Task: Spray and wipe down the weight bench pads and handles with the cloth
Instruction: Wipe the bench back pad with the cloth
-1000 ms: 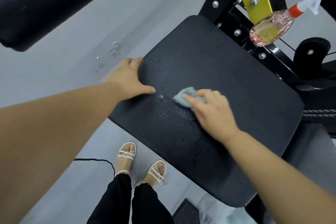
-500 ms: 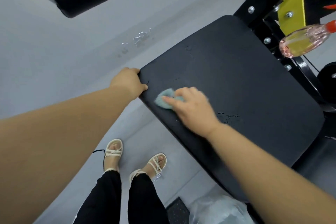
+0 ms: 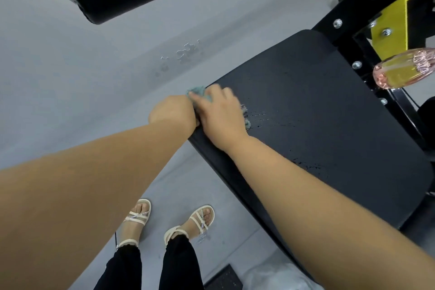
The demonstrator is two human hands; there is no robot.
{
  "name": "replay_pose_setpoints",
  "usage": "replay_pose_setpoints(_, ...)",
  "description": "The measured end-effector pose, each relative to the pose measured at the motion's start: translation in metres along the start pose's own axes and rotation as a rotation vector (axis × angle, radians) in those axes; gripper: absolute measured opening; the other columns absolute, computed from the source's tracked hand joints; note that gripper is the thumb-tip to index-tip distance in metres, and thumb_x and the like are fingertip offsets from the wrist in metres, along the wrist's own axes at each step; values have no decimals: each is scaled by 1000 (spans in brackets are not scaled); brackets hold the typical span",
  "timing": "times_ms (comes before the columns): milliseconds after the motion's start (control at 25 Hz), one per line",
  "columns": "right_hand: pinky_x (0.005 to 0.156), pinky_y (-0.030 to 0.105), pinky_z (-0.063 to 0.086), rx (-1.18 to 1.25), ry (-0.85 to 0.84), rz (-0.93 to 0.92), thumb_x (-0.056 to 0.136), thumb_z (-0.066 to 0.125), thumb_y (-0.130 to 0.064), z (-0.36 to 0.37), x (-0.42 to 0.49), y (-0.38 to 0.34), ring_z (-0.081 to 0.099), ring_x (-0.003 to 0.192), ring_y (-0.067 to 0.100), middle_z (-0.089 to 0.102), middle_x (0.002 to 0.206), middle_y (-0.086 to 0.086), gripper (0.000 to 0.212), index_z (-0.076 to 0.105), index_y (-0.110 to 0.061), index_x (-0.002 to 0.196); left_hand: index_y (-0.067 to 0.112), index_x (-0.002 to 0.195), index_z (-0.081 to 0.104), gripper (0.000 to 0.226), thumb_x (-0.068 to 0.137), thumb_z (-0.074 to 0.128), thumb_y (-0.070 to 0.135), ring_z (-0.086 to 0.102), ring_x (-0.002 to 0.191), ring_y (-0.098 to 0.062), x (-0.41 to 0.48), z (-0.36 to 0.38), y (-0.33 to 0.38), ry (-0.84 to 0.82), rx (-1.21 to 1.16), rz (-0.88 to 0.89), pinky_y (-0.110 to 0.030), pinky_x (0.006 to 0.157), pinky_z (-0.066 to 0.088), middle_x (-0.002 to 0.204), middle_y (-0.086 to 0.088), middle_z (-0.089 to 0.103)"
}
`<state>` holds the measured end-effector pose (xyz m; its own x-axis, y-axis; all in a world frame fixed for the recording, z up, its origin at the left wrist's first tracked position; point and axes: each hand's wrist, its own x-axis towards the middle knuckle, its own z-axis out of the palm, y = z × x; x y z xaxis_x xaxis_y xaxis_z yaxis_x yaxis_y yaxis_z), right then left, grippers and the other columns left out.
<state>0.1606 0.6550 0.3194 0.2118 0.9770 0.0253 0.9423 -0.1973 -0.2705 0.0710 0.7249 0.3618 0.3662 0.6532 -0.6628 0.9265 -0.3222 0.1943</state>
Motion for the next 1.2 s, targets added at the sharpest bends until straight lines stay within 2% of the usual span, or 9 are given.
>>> replay_pose_setpoints(80,55,36,47,-79,2,-194,79,51,-17,-14,6,32,53,68,35,59,89,17,35,69,-20,109,13,103,60,24,87,61,31,55,93,-29,1,-1,-3,-4,1,1,-30,67,38,97,-7,58)
replay_pose_setpoints(240,83,42,44,-207,71,516,93,47,-17,-38,35,106,44,105,39,41,133,15,33,55,-21,125,16,88,51,22,87,61,35,48,82,-26,4,-2,-7,-35,-16,11,-31,64,36,86,-3,50)
replay_pose_setpoints(320,84,38,38,-214,124,664,95,44,-19,-34,44,97,39,111,34,33,142,7,35,51,-21,129,16,86,51,22,85,63,34,49,80,-26,8,-5,-9,-48,-52,20,-30,63,35,82,-2,49)
replay_pose_setpoints(480,71,36,39,-116,99,366,91,42,-16,-5,12,19,49,91,35,52,125,9,33,60,-18,118,14,95,59,24,84,66,34,49,81,-25,6,-9,-15,-67,-130,81,-30,64,36,81,-4,51)
replay_pose_setpoints(640,61,35,46,-74,95,-33,83,54,-12,-9,-70,1,51,70,32,64,103,10,28,65,-18,108,23,136,47,42,94,52,23,54,112,-27,-1,-7,-42,-154,-395,165,-29,93,44,132,-2,54)
replay_pose_setpoints(720,62,39,48,-159,139,128,85,51,-14,-26,-89,25,51,72,34,62,104,12,26,63,-18,108,28,137,45,40,99,42,17,52,117,-26,-4,-2,-60,-229,-550,93,-32,101,43,135,1,52)
replay_pose_setpoints(880,70,39,39,-148,252,794,86,52,-15,-12,-44,-4,49,89,38,55,118,14,29,65,-17,113,19,140,38,47,97,31,3,50,121,-23,-12,5,-81,-293,-560,80,-32,100,42,139,-2,49)
replay_pose_setpoints(1040,56,29,29,-143,328,481,66,61,-6,28,-17,-76,52,66,32,64,98,8,35,72,-21,96,17,136,42,50,92,30,-4,52,117,-24,-25,7,-72,-167,-608,83,-37,97,47,135,-2,52)
replay_pose_setpoints(1200,55,30,38,-204,177,298,66,69,-8,4,-85,-52,52,67,31,64,101,8,39,70,-22,102,19,133,43,50,90,30,-2,52,113,-25,-42,13,-66,-124,-532,124,-29,77,44,136,0,47)
